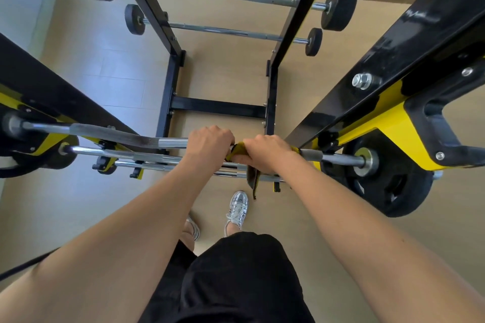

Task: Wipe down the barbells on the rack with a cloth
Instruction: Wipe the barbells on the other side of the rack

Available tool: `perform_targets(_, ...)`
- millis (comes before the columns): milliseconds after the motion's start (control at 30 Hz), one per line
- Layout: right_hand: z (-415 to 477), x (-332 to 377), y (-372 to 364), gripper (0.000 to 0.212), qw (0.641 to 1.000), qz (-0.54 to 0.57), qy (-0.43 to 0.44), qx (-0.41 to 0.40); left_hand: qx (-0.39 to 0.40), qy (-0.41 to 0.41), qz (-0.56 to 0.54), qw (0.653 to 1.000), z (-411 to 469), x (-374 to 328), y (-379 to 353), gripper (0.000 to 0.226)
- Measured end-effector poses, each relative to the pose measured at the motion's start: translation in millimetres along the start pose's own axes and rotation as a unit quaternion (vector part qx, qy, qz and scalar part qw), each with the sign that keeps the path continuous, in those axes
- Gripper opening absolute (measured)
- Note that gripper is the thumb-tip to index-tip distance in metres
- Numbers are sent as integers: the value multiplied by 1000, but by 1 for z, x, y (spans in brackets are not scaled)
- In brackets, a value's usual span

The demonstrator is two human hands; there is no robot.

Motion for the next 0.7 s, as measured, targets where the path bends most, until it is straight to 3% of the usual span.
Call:
perform_targets(100, 3, 1, 4, 50, 996, 44, -9, 75, 5, 1, -5, 1000, -1, -1, -1, 30)
perform_targets(133, 1, 3, 1, 37, 998, 20, -4, 57, 4, 1, -3, 1000, -1, -2, -1, 29)
perform_targets(200, -14, 5, -7, 23, 996, -59, 6, -64, 6, 5, 4, 1000, -1, -3, 0, 30)
perform_targets(300, -48, -2, -21, 33, 975, -161, -31, -148, 13, 15, 2, 1000, 0, -5, 3, 30)
perform_targets(500, -56, -6, -5, 40, 970, -82, -207, -92, 27, 35, 16, 999, -4, -15, 6, 28)
perform_targets(700, -23, 42, -6, 40, 988, -16, -78, -129, 17, 50, 47, 998, -5, -31, 9, 28)
Point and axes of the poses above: each hand's wrist, its own z-axis towards the middle knuckle, its own y-axis out of the back of the hand, x = y × z, the point moved 4 cm from there along z, towards the middle knuckle, and after that the axes turned 2 degrees about z, right-handed, at the moved point
